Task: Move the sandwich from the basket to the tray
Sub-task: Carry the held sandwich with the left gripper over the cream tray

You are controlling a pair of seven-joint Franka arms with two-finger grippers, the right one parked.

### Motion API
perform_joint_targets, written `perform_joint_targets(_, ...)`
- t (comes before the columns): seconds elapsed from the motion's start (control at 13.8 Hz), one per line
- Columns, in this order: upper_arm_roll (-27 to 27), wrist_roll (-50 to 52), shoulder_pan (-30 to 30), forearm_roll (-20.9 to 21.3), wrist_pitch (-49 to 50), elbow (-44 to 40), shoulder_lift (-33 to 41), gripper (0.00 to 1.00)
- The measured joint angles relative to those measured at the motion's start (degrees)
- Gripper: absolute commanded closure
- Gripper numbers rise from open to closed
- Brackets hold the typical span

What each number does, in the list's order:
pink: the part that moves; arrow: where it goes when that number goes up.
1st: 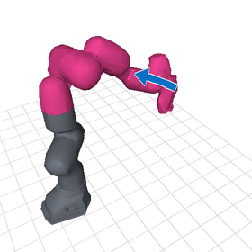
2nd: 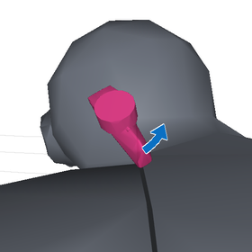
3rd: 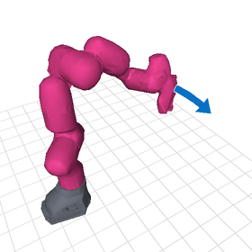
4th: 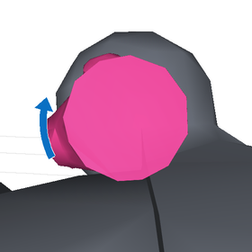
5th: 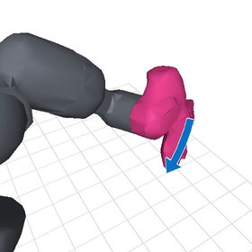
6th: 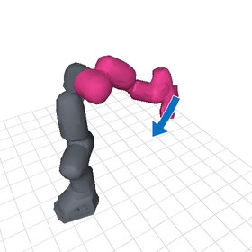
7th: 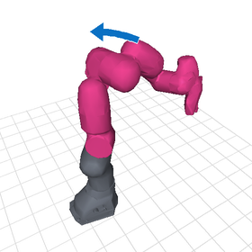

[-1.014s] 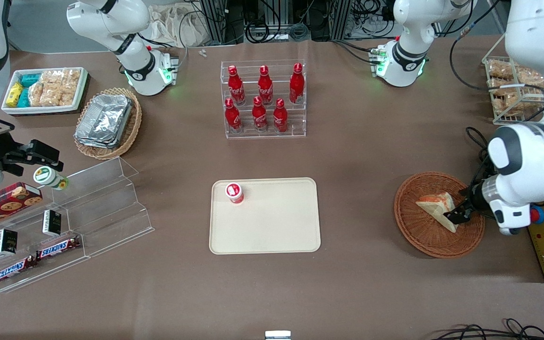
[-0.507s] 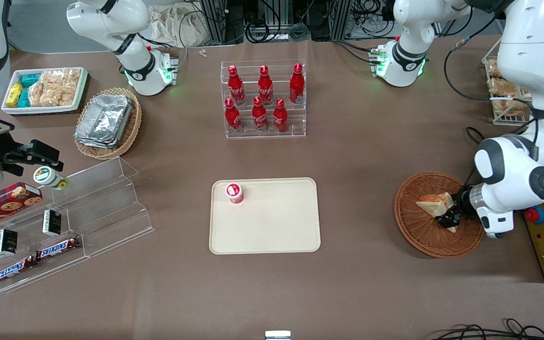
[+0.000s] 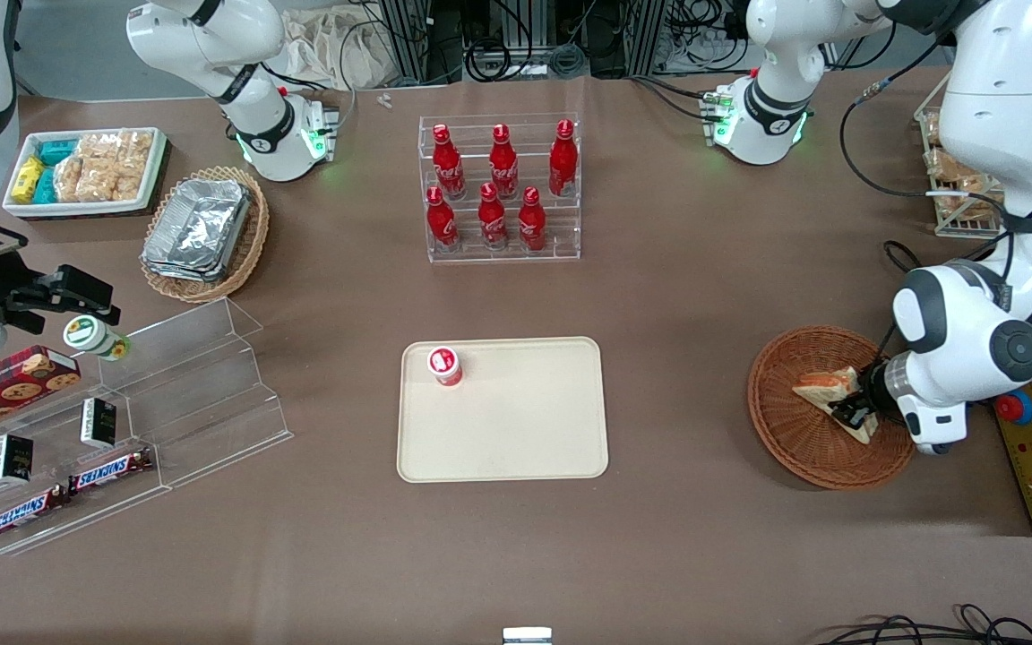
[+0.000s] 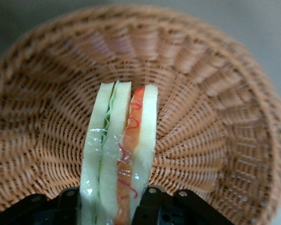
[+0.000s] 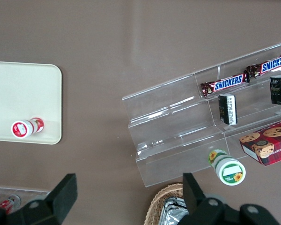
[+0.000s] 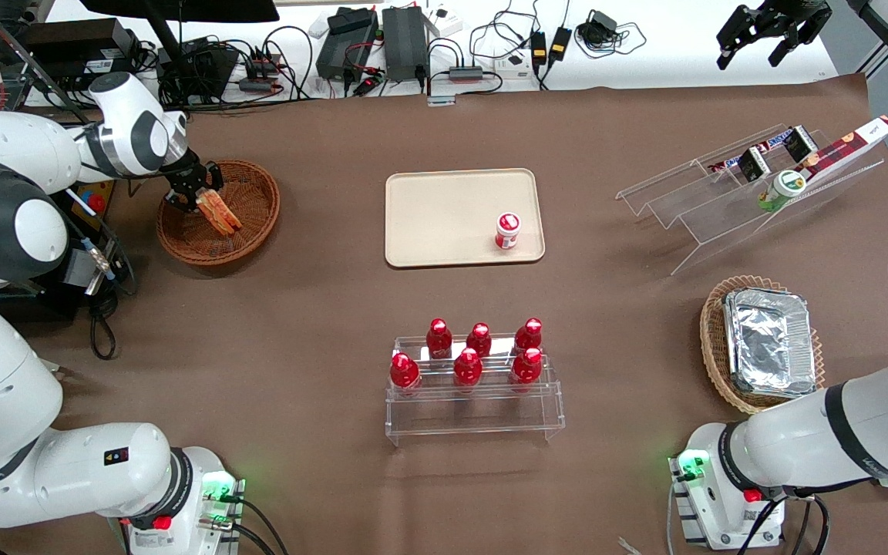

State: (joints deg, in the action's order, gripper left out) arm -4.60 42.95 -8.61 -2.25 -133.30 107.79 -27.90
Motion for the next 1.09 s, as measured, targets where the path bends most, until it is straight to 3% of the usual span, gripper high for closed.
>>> perform_joint_targets(0.29, -0.35, -10.62, -0.16, 0.25, 20.69, -4.84, 9.26, 1.0)
perform_joint_targets(0.51, -5.9, -19.16, 0.27, 0.21, 28.78, -7.38, 14.79, 1.0)
perform_joint_targets(0.8, -18.93, -19.85, 2.37, 0.05, 25.03, -8.47, 13.51, 1.0)
perform_joint_targets(0.94, -21.83, -18.28, 6.61, 0.47, 18.46, -9.51, 10.93, 1.0)
perform_joint_targets(1.09, -22.2, -12.64, 13.09, 5.91, 14.23, -9.96, 7.35, 1.0)
